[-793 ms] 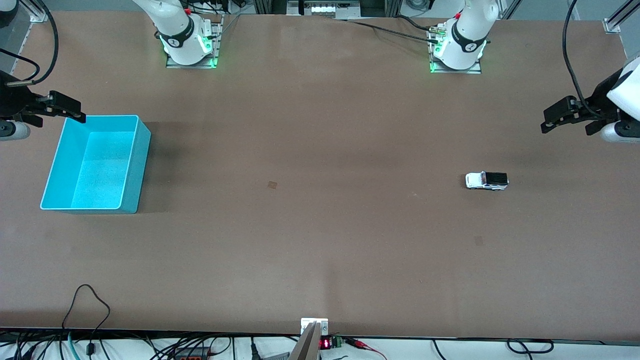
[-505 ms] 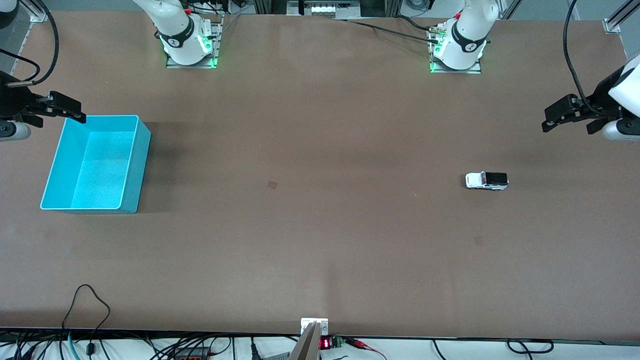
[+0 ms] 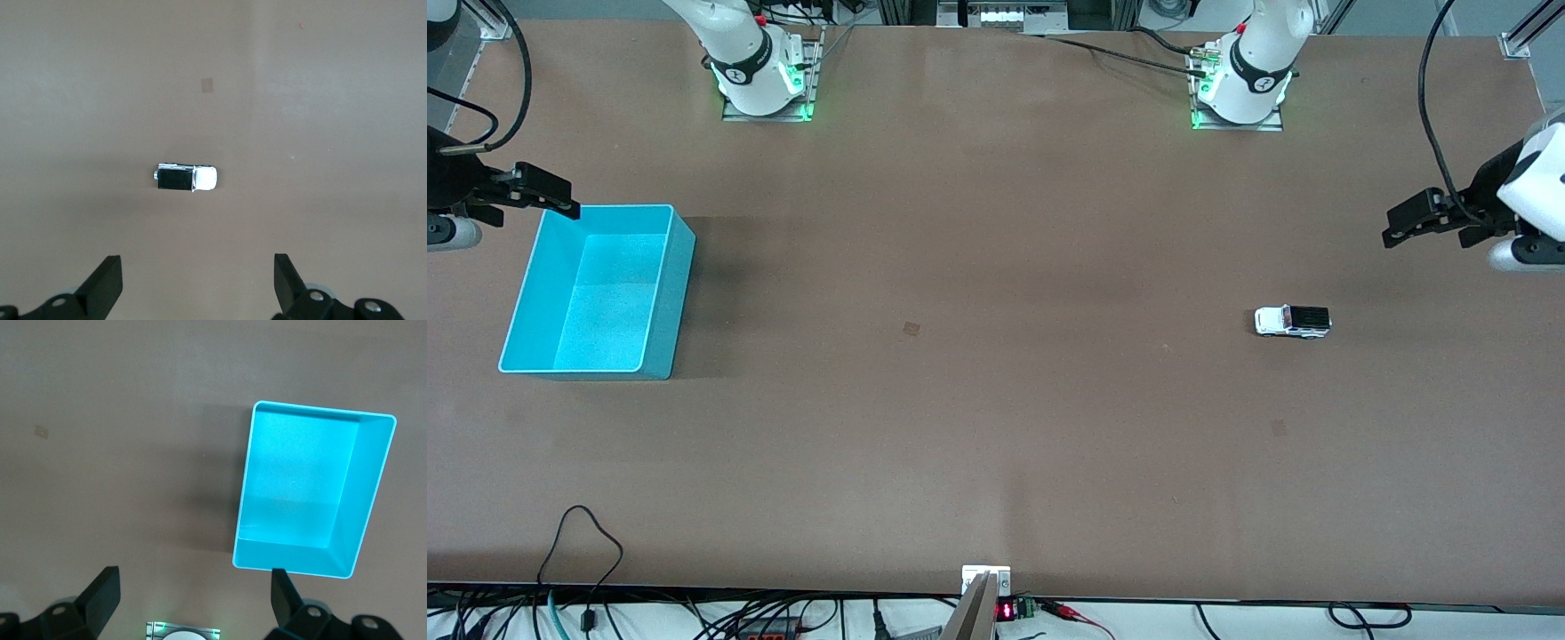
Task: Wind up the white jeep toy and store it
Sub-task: 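Move the left gripper over the white toy jeep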
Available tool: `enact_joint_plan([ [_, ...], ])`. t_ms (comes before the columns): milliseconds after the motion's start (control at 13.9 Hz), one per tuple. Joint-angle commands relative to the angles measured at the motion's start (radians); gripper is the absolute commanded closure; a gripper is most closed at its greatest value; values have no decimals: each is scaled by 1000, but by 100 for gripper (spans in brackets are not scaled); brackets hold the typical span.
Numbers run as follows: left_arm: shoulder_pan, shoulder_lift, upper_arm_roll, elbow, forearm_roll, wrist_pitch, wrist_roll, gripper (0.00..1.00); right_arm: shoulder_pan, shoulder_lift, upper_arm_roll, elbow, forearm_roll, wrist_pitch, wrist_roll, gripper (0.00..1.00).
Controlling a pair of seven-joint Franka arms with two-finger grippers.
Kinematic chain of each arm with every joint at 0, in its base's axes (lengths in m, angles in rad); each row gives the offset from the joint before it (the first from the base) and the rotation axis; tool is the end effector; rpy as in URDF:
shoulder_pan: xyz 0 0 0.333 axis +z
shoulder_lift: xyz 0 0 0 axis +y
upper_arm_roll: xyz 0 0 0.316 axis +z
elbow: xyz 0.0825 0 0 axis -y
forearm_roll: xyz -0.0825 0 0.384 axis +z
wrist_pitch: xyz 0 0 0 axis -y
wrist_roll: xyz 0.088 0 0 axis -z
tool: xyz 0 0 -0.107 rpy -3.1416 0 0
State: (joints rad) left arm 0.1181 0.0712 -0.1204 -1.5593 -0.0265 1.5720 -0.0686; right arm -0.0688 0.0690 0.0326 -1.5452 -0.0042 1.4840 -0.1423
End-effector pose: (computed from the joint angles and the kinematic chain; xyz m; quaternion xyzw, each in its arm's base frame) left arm 0.5745 -0.0018 0.5902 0.9989 0.0336 -0.0296 0.0165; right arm 0.5643 -0.0215 0.5908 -0.9965 -0.0529 0.0649 0.0048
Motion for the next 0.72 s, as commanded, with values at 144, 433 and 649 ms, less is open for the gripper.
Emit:
enact_joint_plan([
  [144, 11, 88, 10, 61, -1, -4, -88, 0, -5, -5, 0, -4, 16, 9, 6, 0],
  [433, 12, 127, -7, -8, 19, 64, -348, 0, -14, 6, 0, -3, 16, 10, -2, 0],
  [649, 9, 128, -7, -129, 17, 175, -630, 0, -14, 6, 0, -1, 16, 10, -2, 0],
])
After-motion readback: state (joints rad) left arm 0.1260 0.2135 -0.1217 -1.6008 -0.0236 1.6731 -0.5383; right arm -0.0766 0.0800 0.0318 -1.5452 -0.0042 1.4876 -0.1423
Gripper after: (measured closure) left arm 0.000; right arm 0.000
